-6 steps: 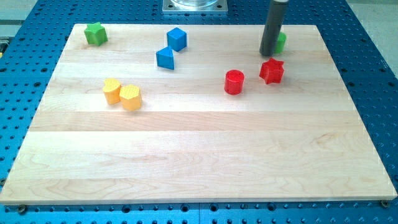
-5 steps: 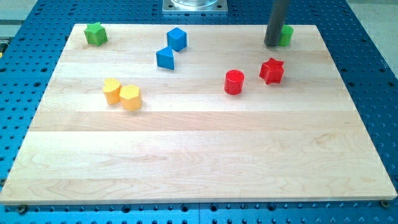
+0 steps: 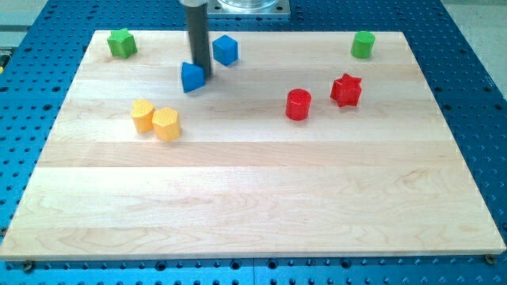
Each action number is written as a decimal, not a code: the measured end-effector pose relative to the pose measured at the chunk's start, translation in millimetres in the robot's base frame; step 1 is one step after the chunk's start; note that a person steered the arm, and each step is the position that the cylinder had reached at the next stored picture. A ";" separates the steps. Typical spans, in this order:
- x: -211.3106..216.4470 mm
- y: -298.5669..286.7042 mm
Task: Place the blue cube at the top center of the board
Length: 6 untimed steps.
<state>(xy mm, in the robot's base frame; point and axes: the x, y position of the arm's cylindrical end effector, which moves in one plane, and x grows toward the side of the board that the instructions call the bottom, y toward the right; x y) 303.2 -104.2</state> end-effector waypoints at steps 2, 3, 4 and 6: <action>-36.0 -6.3; -40.9 19.9; -40.9 69.2; -40.9 94.9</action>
<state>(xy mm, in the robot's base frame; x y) 262.3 -9.3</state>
